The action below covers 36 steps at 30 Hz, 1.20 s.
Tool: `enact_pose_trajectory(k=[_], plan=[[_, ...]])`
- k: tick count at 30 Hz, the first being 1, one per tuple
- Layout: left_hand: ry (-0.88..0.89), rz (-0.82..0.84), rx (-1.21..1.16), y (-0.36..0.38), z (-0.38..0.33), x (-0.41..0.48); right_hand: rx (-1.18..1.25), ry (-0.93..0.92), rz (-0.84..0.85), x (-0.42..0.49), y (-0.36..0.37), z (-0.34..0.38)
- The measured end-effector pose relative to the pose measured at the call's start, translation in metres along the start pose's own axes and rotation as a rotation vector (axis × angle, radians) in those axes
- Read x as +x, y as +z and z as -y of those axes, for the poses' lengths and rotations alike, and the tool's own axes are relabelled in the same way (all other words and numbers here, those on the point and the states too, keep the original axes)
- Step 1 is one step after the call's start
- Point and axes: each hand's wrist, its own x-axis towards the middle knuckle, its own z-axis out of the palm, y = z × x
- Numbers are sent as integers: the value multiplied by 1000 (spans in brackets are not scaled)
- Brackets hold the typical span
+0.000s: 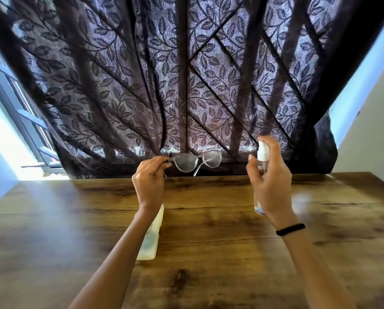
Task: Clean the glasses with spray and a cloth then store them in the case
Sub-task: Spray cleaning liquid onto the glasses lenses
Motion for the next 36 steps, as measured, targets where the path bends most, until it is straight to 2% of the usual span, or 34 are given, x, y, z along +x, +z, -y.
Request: enact_pose_trajectory(k=[4, 9, 12, 20, 24, 33, 36], plan=[[10, 2, -2, 1, -1, 0, -43, 21, 19, -3, 3, -6], [26, 2, -10, 1, 1, 1, 33, 31, -119, -10, 3, -13], [25, -10, -12, 1, 4, 0, 129, 127, -154, -25, 2, -26], [25, 9, -10, 3, 4, -3, 238, 355, 64, -81, 8, -64], [26, 11, -17, 4, 2, -4, 221, 394, 132, -98, 11, -67], [21, 23, -6, 4, 2, -4, 161, 405, 133, -109, 12, -65], [19, 25, -8, 3, 0, -4, 98, 388, 59, -108, 11, -63]])
